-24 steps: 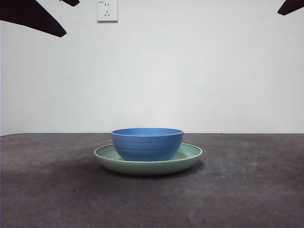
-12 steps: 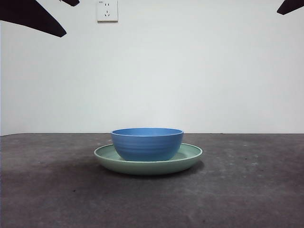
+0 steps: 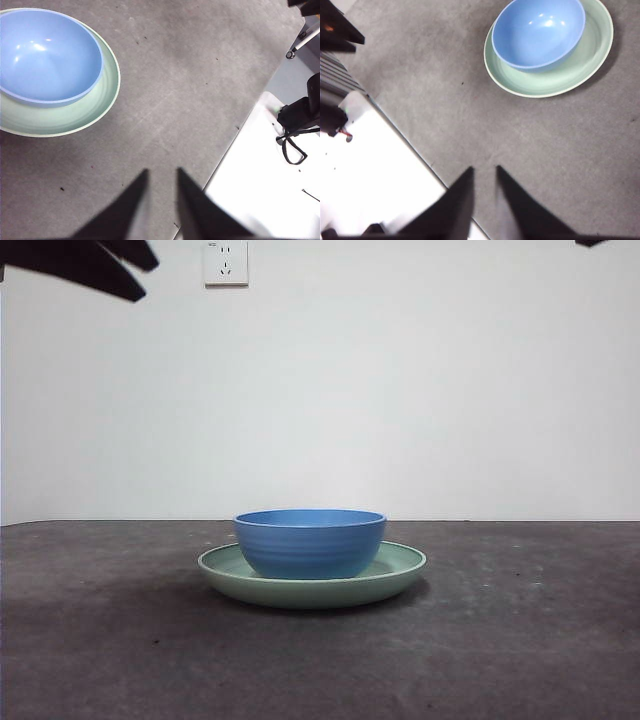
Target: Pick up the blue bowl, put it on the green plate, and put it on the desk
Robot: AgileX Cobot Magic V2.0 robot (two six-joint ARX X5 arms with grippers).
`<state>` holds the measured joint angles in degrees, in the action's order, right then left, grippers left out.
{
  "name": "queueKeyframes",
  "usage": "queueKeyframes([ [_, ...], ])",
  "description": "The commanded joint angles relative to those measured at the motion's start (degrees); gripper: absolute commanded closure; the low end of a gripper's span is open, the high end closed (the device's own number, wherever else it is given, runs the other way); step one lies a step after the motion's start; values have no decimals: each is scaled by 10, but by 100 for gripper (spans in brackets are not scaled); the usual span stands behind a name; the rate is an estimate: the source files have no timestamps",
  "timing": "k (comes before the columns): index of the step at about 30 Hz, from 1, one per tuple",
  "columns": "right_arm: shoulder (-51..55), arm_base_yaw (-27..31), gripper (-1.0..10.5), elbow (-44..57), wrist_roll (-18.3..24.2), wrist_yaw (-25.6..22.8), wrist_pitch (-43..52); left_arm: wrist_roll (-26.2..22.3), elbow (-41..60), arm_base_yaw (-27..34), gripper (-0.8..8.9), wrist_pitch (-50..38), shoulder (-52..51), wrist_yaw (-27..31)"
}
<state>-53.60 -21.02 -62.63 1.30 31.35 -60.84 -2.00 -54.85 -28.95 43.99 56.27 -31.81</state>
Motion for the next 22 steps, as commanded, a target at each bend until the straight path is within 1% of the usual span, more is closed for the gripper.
queueKeyframes([
  [1,-4,-3,934,-10,13,2,1,-1,-6,-3,804,-3,3,-3],
  [11,-4,-3,934,-10,13,2,21,-2,-6,-3,804,-3,3,-3],
  [22,-4,-3,934,-10,13,2,21,-1,-6,-4,804,-3,3,-3],
])
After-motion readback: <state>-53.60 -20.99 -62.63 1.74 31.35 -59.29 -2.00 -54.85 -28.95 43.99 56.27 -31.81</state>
